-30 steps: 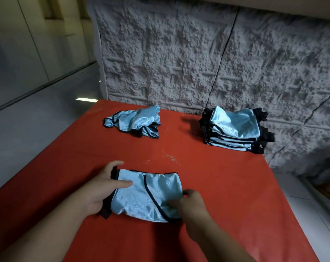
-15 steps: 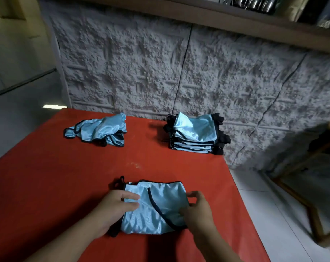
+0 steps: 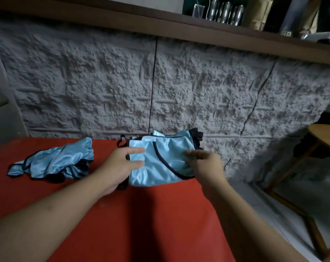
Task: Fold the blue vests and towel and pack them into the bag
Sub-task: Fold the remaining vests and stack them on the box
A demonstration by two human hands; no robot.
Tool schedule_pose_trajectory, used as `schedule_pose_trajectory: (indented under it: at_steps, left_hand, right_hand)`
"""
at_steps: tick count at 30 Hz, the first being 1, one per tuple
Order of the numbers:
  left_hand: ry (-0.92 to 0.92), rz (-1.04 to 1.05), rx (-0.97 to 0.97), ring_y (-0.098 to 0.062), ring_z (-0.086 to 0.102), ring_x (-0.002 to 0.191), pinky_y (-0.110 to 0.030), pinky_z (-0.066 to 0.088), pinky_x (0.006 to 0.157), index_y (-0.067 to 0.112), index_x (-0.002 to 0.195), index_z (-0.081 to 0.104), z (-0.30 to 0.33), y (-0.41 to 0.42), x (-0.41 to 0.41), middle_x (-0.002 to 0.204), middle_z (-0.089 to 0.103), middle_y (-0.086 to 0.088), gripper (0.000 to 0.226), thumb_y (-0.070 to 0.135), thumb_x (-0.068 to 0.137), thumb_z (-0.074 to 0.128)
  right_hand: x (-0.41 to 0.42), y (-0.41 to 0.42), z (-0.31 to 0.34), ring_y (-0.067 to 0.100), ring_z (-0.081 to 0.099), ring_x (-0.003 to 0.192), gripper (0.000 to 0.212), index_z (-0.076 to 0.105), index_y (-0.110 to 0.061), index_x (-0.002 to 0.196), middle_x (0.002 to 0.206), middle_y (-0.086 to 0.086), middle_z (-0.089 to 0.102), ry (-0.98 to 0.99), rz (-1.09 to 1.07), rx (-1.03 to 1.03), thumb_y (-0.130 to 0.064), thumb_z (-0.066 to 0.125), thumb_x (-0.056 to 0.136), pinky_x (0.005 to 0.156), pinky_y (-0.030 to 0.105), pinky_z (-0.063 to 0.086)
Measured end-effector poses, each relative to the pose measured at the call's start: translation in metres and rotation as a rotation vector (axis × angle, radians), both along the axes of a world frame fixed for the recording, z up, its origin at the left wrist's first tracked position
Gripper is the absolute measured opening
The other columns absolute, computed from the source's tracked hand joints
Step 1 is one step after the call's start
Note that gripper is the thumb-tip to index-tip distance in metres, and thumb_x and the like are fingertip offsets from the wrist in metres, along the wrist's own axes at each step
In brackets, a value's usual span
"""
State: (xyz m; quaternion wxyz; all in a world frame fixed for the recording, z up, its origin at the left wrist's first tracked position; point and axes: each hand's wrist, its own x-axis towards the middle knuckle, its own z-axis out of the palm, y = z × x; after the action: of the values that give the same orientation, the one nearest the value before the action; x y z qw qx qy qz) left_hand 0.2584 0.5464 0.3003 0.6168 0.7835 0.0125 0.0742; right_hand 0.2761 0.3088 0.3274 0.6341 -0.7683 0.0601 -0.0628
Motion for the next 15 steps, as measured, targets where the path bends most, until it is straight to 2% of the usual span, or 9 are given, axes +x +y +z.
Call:
schedule_pose_trajectory:
  at_steps: [2, 3, 6, 7, 9, 10, 12, 15]
  left_hand:
    - [-0.015, 0.022, 0.007, -0.008, 0.06, 0.116, -0.016, 0.044, 0.093, 0.023, 0.115, 0.072, 0.007, -0.005, 0.045, 0.123, 0.067, 0.001, 0.039, 0.003, 0.083, 0.078]
    - [-0.009, 0.035, 0.009, -0.011, 0.06, 0.116, -0.019, 0.045, 0.097, 0.023, 0.114, 0.073, 0.009, -0.006, 0.066, 0.124, 0.067, -0.002, 0.038, 0.004, 0.082, 0.08]
    - [0.006, 0.071, 0.024, -0.019, 0.064, 0.111, -0.033, 0.048, 0.105, 0.023, 0.105, 0.075, 0.003, -0.012, 0.122, 0.119, 0.069, -0.009, 0.032, 0.009, 0.077, 0.085]
    - [0.008, 0.083, 0.036, -0.019, 0.065, 0.109, -0.032, 0.049, 0.104, 0.022, 0.106, 0.076, 0.0, -0.015, 0.136, 0.118, 0.069, -0.009, 0.033, 0.01, 0.077, 0.086]
    - [0.024, 0.088, 0.073, -0.018, 0.061, 0.112, -0.027, 0.047, 0.099, 0.018, 0.112, 0.075, -0.007, -0.02, 0.156, 0.121, 0.065, -0.009, 0.035, 0.011, 0.079, 0.085]
    - [0.035, 0.092, 0.088, -0.018, 0.059, 0.116, -0.026, 0.045, 0.101, 0.017, 0.113, 0.075, -0.011, -0.021, 0.166, 0.124, 0.064, -0.009, 0.036, 0.011, 0.08, 0.085]
    - [0.075, 0.094, 0.115, -0.018, 0.058, 0.118, -0.028, 0.044, 0.106, 0.016, 0.111, 0.075, -0.024, -0.017, 0.179, 0.125, 0.064, -0.008, 0.035, 0.013, 0.077, 0.086]
    - [0.109, 0.122, 0.16, -0.017, 0.058, 0.12, -0.031, 0.044, 0.109, 0.019, 0.105, 0.076, -0.043, -0.006, 0.188, 0.126, 0.065, -0.007, 0.033, 0.017, 0.075, 0.089]
  right_hand:
    - [0.037, -0.005, 0.006, 0.006, 0.06, 0.05, 0.023, 0.078, -0.014, 0.103, 0.08, 0.006, 0.072, -0.019, 0.004, -0.041, 0.002, 0.067, 0.09, 0.046, 0.017, 0.046]
    - [0.055, -0.007, 0.006, 0.007, 0.062, 0.053, 0.027, 0.078, -0.013, 0.108, 0.083, 0.007, 0.073, -0.023, 0.006, -0.061, 0.002, 0.067, 0.09, 0.047, 0.018, 0.048]
    - [0.105, -0.014, -0.004, 0.016, 0.071, 0.07, 0.029, 0.078, -0.014, 0.111, 0.089, 0.007, 0.076, -0.051, -0.035, -0.105, 0.002, 0.069, 0.088, 0.063, 0.025, 0.062]
    - [0.119, -0.016, -0.011, 0.019, 0.073, 0.075, 0.029, 0.078, -0.013, 0.111, 0.091, 0.008, 0.076, -0.05, -0.047, -0.112, 0.002, 0.069, 0.088, 0.069, 0.028, 0.063]
    - [0.14, -0.02, -0.022, 0.021, 0.074, 0.078, 0.028, 0.077, -0.013, 0.111, 0.094, 0.009, 0.075, -0.013, -0.029, -0.142, 0.001, 0.068, 0.088, 0.071, 0.029, 0.064]
    - [0.147, -0.022, -0.028, 0.022, 0.074, 0.08, 0.029, 0.076, -0.014, 0.112, 0.096, 0.01, 0.075, 0.019, -0.012, -0.177, 0.0, 0.066, 0.089, 0.072, 0.031, 0.064]
    - [0.155, -0.023, -0.038, 0.029, 0.074, 0.085, 0.028, 0.076, -0.012, 0.11, 0.099, 0.014, 0.075, 0.074, 0.022, -0.276, -0.002, 0.062, 0.088, 0.08, 0.045, 0.063]
    - [0.156, -0.021, -0.046, 0.034, 0.071, 0.08, 0.03, 0.073, 0.0, 0.107, 0.101, 0.023, 0.073, 0.094, 0.028, -0.398, 0.0, 0.055, 0.083, 0.077, 0.058, 0.061]
